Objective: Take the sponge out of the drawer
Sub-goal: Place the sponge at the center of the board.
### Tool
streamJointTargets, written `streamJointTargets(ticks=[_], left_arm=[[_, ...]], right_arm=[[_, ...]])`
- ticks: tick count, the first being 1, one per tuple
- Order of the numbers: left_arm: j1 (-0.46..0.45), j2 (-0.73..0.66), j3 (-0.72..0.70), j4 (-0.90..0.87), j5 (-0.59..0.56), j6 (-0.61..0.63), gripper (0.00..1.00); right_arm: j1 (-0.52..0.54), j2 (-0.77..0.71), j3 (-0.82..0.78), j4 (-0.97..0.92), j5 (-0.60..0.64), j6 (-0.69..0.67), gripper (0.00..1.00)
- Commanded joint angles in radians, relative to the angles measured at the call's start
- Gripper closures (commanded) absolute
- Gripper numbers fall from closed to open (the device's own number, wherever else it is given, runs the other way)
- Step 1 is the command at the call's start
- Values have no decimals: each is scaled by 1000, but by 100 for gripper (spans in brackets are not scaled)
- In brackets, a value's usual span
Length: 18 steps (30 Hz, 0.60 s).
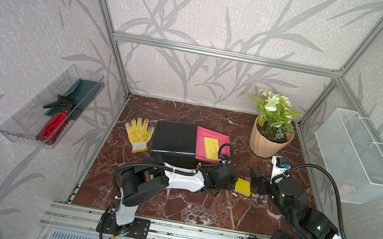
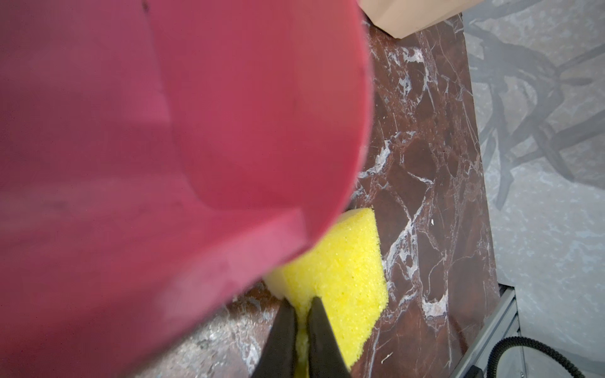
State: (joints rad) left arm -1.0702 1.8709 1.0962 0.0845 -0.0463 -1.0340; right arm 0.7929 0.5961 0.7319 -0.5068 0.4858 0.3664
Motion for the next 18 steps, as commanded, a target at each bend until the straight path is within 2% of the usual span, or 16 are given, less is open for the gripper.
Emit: streamJointTargets(ticks=[1, 6, 11, 15, 18], left_arm=[[6, -7, -12, 1, -3, -18, 81], [4, -29, -29, 1, -15, -18, 66], [-7, -65, -48, 3, -47, -4, 60], [-32, -147, -58, -16, -89, 60, 53], [-52, -236, -41, -92, -92, 141, 48]], right_arm=[[1, 2, -9, -7, 33, -7, 9], [0, 4, -10, -6, 36, -6, 9], [-1, 7, -10, -6, 37, -8, 9], [-1, 14, -7, 0, 41, -11, 8], [-6, 37, 8, 7, 45, -19, 8]])
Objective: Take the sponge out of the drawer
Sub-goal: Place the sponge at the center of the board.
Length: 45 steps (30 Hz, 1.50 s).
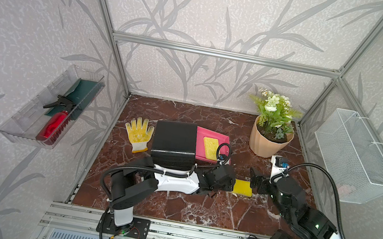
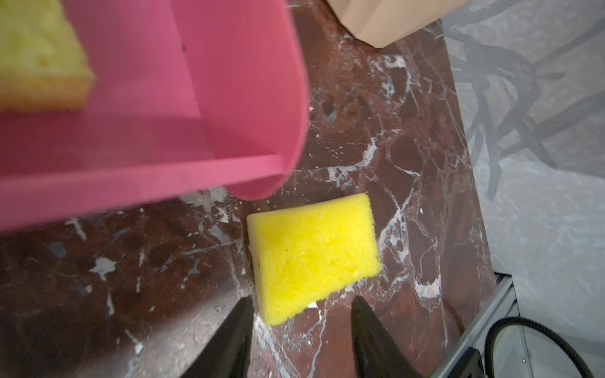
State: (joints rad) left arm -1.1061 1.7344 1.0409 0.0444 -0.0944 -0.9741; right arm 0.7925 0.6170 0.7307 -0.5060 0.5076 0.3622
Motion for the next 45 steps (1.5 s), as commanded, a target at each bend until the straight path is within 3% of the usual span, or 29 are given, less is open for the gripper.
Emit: streamJointTargets(ticks=[1, 6, 7, 10, 13, 16, 21, 25, 33, 38, 45], left_arm=[[-18, -130, 34, -113, -31, 106, 47], [-25, -341, 27, -306, -39, 187, 38], [-24, -392, 15, -352, -62, 207, 25], [-13, -508, 40, -595, -131, 255, 9], [23, -598, 45, -804, -139, 261, 5], [65, -673, 1, -894, -115, 238, 4], [182, -740, -82, -885, -42, 237, 4], [269, -706, -125, -826, 54, 266, 4], [348, -606, -137, -726, 130, 301, 4], [381, -575, -157, -650, 118, 290, 4], [427, -485, -111, -669, 128, 340, 4]], right_arm=[[-10, 27, 20, 10, 18, -19, 7], [-49, 82, 78, 42, -3, -46, 7], [-59, 93, 89, 49, -8, -52, 7], [-86, 128, 113, 80, -30, -61, 7], [-100, 195, 132, 122, -53, -68, 7], [-105, 302, 161, 159, -67, -78, 7], [-110, 470, 224, 217, -130, -83, 7], [-115, 571, 283, 236, -183, -96, 7], [-115, 749, 381, 276, -330, -139, 9], [-116, 854, 444, 272, -394, -154, 11], [-116, 970, 530, 264, -440, -176, 12]])
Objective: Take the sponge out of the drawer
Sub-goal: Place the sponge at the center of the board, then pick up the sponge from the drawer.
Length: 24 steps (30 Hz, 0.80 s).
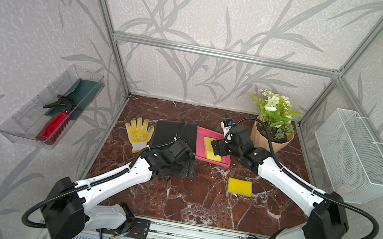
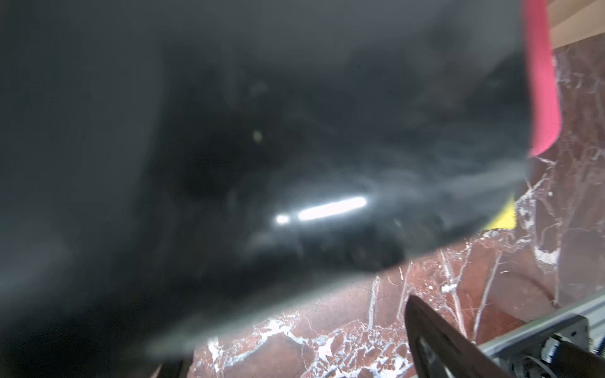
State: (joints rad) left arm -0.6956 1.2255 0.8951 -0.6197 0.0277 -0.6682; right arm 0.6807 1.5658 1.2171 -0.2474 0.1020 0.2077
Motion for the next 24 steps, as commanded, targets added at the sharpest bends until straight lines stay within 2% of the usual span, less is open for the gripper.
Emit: streamJointTargets(ticks=[1, 11, 15, 24], left_arm=[[23, 35, 42, -5, 9, 40, 4], [96, 144, 84, 95, 96, 56, 4], [110, 180, 85, 173, 133, 29, 5], [114, 233, 88, 299, 180, -24, 7]], right_arm=[[-4, 36, 56, 4, -37, -25, 12], [-8, 180, 160, -27, -120, -10, 17], [-8, 210, 183, -53, -132, 5, 22], [-9, 278, 225, -74, -82, -2, 24]])
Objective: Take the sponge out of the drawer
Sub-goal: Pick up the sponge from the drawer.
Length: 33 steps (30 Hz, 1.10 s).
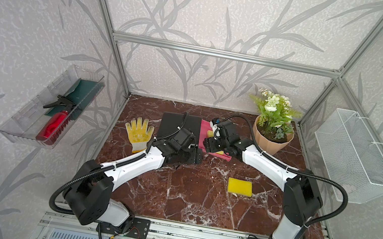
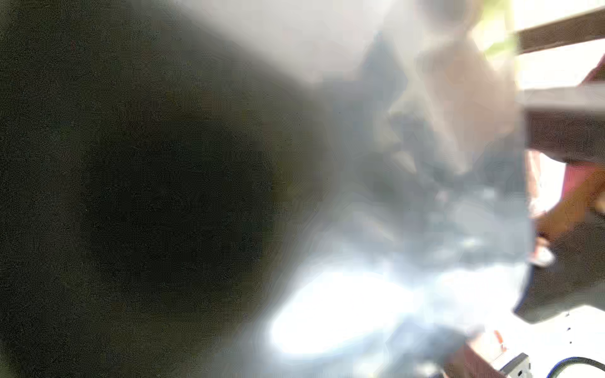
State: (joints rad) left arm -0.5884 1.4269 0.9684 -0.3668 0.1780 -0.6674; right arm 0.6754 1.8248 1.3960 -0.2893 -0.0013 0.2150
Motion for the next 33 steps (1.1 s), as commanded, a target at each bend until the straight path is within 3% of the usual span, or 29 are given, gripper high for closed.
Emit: streamJointTargets(ticks=[1, 5, 15, 21, 25, 33], left_arm=[[7, 33, 19, 42, 23, -20, 7], [11, 28, 24, 32, 7, -8, 7], [20, -40, 19, 54, 31, 36, 8], [26, -129, 14, 32, 7, 86, 8], [30, -190, 57, -52, -30, 149, 8], [81, -273, 196, -189, 65, 209, 7]], right_arm=[[-4, 26, 57, -38, 35, -18, 24], [-9, 51, 98, -63, 67, -44, 24], [-42, 110, 113, -55, 24, -4, 41], [-72, 141, 117, -52, -34, 35, 59], [-71, 132, 109, -41, -30, 19, 82], [-67, -1, 58, 26, -3, -129, 93]])
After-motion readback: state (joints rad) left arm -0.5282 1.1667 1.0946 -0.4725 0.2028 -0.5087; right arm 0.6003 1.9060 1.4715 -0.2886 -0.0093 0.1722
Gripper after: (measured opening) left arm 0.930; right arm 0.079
